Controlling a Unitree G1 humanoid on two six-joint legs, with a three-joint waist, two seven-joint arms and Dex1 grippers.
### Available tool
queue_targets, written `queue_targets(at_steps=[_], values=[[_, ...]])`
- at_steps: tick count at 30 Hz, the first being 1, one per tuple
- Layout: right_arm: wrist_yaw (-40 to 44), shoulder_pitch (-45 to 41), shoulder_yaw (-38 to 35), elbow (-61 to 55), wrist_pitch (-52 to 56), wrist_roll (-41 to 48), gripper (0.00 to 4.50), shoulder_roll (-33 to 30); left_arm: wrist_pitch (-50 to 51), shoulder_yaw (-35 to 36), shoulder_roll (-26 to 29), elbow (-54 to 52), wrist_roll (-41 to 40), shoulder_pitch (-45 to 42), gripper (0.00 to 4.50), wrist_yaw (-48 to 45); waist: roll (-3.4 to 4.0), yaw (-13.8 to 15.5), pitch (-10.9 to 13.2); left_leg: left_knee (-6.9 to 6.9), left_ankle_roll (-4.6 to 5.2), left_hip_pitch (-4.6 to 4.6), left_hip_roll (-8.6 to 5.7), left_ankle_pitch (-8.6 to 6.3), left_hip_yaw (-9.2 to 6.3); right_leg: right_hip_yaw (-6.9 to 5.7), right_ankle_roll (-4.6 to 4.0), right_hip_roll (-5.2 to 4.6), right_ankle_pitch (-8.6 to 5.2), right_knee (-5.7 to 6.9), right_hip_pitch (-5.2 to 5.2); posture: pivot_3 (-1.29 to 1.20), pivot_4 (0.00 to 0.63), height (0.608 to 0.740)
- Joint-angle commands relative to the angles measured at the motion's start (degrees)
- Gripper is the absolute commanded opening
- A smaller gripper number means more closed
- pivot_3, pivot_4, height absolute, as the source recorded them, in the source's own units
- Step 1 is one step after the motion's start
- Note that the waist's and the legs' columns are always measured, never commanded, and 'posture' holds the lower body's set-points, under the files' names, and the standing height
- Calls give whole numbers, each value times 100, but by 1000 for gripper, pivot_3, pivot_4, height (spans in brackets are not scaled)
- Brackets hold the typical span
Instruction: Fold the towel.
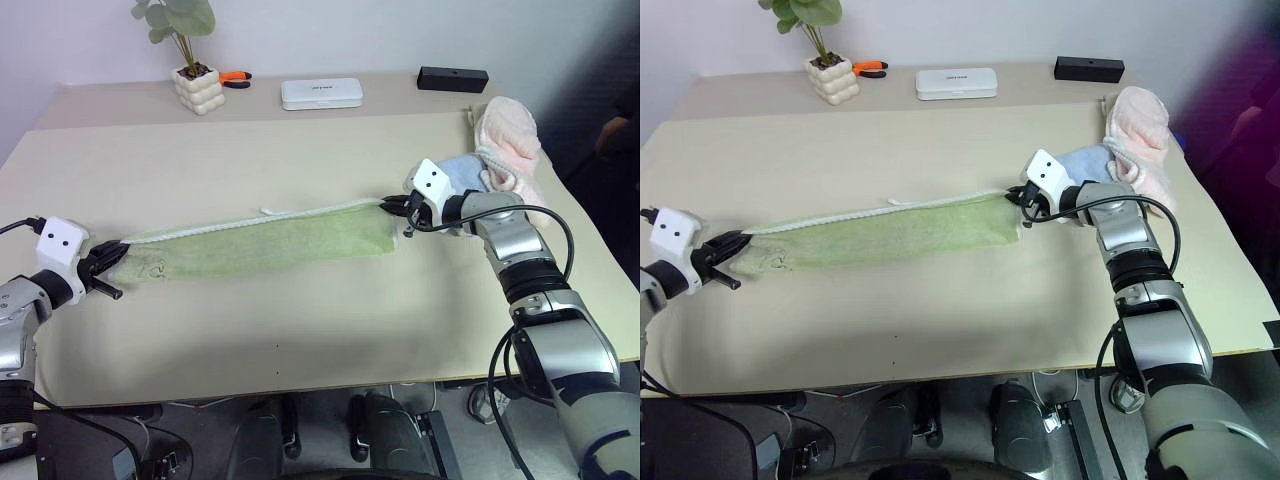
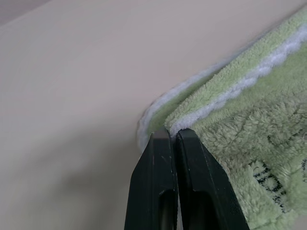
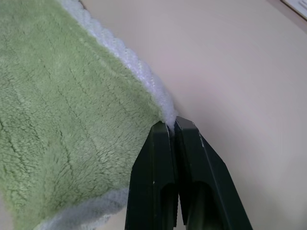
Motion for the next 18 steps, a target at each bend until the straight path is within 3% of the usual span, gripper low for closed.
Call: queue_targets(at_steps=[1, 2, 4, 10, 12, 15, 18], values=[[-122, -139, -165, -82, -54, -36, 1382, -101, -18, 189, -11, -32, 31, -45, 1837, 351, 0, 0, 0, 0, 0, 0, 0, 0, 0, 0, 0, 0, 0, 1, 0, 0, 150, 731], [-192, -151, -191, -63, -68, -51, 1853, -119, 22, 270, -48, -31, -63, -73, 2305, 413, 0, 0, 0, 1, 0, 0, 0, 0, 0, 0, 0, -1, 0, 2, 0, 0, 150, 731], [-292, -166, -244, -40, -69, -62, 2749, -140, 125, 419, -119, -23, -244, -140, 2324, 541, 0, 1, 0, 2, 0, 0, 0, 0, 0, 0, 1, -1, 0, 3, 0, 0, 150, 731], [-451, -13, -422, -367, 138, 58, 2749, -257, 387, 886, -354, -48, -590, -245, 2324, 1085, -1, 1, -1, 4, 0, 0, -1, 0, -2, 1, 2, -2, -1, 6, 0, 0, 150, 731], [-244, 311, -614, -995, 552, 343, 3308, -405, 467, 1092, -427, -393, -820, 46, 2324, 1007, -2, 1, -1, 5, 0, 1, -1, 0, -2, 1, 4, -3, -2, 9, 0, 0, 150, 731], [-94, 940, -1007, -2208, 1485, 908, 4488, -577, 581, 1387, -517, -995, -1092, 552, 2324, 926, -4, 8, -2, 4, 4, 0, -2, -3, -6, 5, 11, -6, -7, 8, 1, 0, 150, 731], [-188, 1774, -1386, -3642, 2832, 1727, 4488, -550, 727, 1418, -624, -1777, -1254, 963, 2324, 942, -8, 20, -4, 7, 1, 1, -1, 0, -14, 3, 11, -6, -7, 17, 2, 0, 150, 731]])
